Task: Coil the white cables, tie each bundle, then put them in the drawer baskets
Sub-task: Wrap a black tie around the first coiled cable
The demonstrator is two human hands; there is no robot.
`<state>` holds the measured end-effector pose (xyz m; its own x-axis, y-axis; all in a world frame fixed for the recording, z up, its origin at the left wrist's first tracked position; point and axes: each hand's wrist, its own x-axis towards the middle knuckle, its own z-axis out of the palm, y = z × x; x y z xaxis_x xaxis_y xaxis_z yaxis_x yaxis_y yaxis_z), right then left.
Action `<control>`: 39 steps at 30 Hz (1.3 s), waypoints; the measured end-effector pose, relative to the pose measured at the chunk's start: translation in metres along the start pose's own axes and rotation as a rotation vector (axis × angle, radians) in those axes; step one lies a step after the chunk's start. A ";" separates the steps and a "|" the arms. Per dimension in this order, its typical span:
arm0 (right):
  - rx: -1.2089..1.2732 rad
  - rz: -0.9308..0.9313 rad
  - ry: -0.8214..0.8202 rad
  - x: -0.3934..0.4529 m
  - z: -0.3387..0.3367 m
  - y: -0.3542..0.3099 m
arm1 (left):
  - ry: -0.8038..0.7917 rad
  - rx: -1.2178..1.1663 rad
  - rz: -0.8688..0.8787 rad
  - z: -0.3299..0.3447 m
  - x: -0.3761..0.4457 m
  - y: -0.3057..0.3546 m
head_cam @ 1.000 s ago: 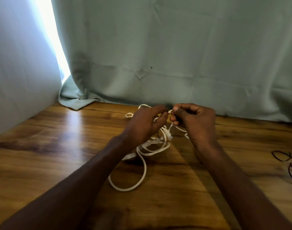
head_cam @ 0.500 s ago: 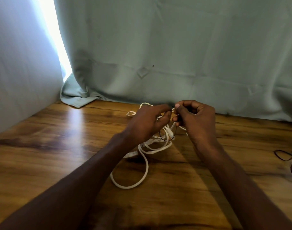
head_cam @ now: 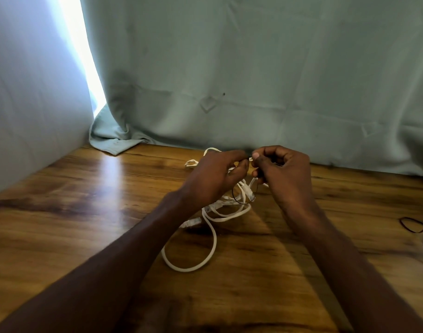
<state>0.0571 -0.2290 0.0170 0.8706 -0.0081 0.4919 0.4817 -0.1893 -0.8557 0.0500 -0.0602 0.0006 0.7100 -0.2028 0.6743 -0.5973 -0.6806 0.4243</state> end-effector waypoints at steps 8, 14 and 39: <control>-0.009 0.003 -0.055 -0.002 -0.002 -0.003 | 0.052 -0.084 -0.094 0.002 0.000 0.002; 0.184 0.169 -0.152 -0.001 -0.003 -0.007 | 0.061 -0.215 -0.109 0.000 0.001 0.006; 1.417 0.270 -0.126 0.025 -0.038 -0.005 | -0.041 -0.443 -0.278 -0.006 0.003 0.003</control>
<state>0.0731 -0.2655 0.0394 0.9160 0.2138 0.3395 -0.0687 0.9173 -0.3923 0.0477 -0.0583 0.0076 0.8728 -0.0900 0.4796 -0.4784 -0.3513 0.8048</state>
